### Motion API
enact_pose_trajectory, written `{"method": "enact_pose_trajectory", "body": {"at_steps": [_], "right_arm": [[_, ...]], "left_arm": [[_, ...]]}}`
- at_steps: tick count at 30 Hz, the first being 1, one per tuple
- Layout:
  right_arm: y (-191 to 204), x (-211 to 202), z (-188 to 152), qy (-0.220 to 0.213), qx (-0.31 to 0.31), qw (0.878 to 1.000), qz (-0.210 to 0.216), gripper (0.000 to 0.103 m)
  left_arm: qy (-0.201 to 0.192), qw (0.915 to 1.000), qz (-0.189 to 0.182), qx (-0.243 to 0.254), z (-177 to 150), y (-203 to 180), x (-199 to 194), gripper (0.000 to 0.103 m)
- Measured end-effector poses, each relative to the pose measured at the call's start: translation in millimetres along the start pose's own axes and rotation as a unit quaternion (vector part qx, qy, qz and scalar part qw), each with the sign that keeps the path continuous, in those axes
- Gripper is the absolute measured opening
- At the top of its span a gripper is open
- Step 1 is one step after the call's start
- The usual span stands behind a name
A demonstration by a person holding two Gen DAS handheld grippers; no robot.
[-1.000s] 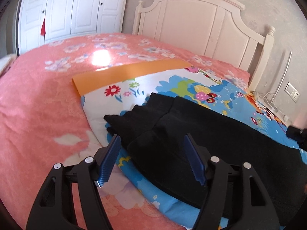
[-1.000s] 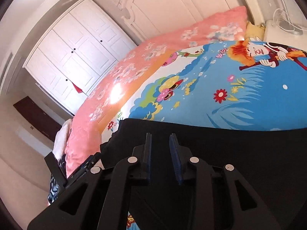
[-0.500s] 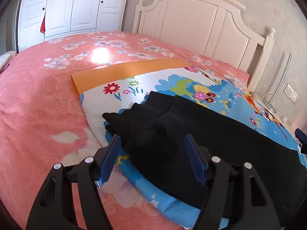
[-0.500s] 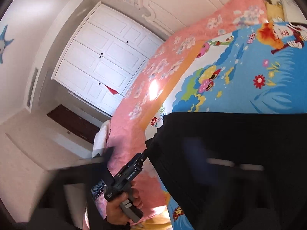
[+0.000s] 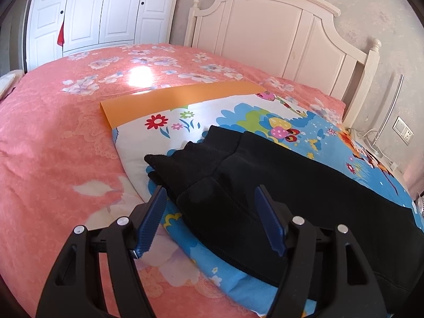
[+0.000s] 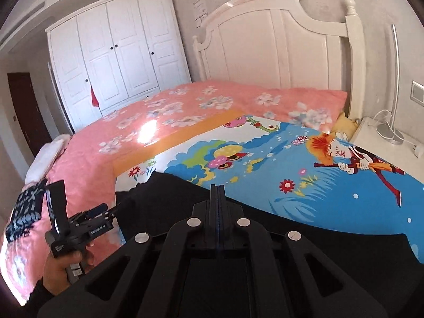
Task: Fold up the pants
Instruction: 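Move both open grippers over the folded sweatpants toward the leg ends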
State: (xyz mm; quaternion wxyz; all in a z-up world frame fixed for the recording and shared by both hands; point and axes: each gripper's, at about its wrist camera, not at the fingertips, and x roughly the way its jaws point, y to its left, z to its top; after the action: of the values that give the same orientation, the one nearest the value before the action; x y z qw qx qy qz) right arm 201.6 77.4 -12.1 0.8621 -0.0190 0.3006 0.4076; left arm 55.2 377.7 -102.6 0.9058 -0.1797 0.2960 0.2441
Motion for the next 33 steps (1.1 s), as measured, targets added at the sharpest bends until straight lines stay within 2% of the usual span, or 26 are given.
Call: {"method": "enact_pose_trajectory", "body": {"at_steps": [4,12,16,19,20,22,23,25,27,28,29,30,31,32,33], "right_arm": [[9.5,5.4,-7.2,0.016,-0.033,0.999,-0.017,0.006],[8.7,15.1,-17.8,0.052,-0.035,0.998,-0.031,0.006],[5.8,17.5,-22.5,0.063,-0.027,0.997,-0.029,0.008],[3.4,17.2,-22.7,0.071,-0.008,0.997,-0.007,0.013],[1.8,16.2,-22.5,0.072,0.002,0.997,0.008,0.028],[0.9,13.2,-22.1,0.071,0.017,0.997,0.022,0.068],[-1.0,12.3,-21.2,0.072,0.029,0.997,0.028,0.099],[-4.0,14.6,-20.5,0.072,0.046,0.994,0.065,0.099],[-5.1,16.4,-19.0,0.071,0.053,0.993,0.077,0.099],[-4.8,18.9,-18.4,0.075,0.051,0.994,0.065,0.098],[-4.0,20.6,-18.0,0.078,0.043,0.995,0.051,0.059],[-0.7,26.0,-17.9,0.085,0.023,0.996,0.033,0.003],[-2.2,34.8,-18.3,0.101,0.019,0.995,-0.009,0.003],[-7.9,39.1,-19.0,0.108,0.028,0.993,-0.03,0.003],[-9.4,44.5,-19.1,0.116,0.026,0.993,-0.025,0.002]], "left_arm": [[0.004,1.0,-0.003,0.003,-0.6,-1.5,1.1,0.069],[0.006,0.9999,-0.008,0.001,-0.5,-0.3,2.5,0.072],[0.007,0.9999,-0.008,0.001,-0.9,0.4,3.0,0.072],[0.006,0.9999,-0.009,0.001,-1.9,1.0,3.3,0.072],[0.007,0.9999,-0.009,0.001,-2.2,1.3,3.5,0.073],[0.007,0.9999,-0.009,0.002,-2.4,1.1,3.8,0.073],[0.007,0.9999,-0.009,0.002,-2.7,1.2,4.4,0.073],[0.009,0.9999,-0.009,0.002,-2.8,0.9,4.6,0.073],[0.008,0.9999,-0.009,0.003,-2.9,0.6,4.1,0.073],[0.008,0.9999,-0.009,0.002,-2.9,0.6,4.2,0.073],[0.007,0.9999,-0.009,0.002,-3.1,0.6,4.2,0.073],[0.007,0.9999,-0.009,0.002,-2.7,0.0,4.4,0.073],[0.007,0.9999,-0.009,0.002,-3.0,-0.1,4.7,0.073],[0.007,0.9999,-0.009,0.002,-2.6,-0.4,4.5,0.073],[0.008,0.9999,-0.009,0.002,-3.0,-0.4,4.9,0.073]]}}
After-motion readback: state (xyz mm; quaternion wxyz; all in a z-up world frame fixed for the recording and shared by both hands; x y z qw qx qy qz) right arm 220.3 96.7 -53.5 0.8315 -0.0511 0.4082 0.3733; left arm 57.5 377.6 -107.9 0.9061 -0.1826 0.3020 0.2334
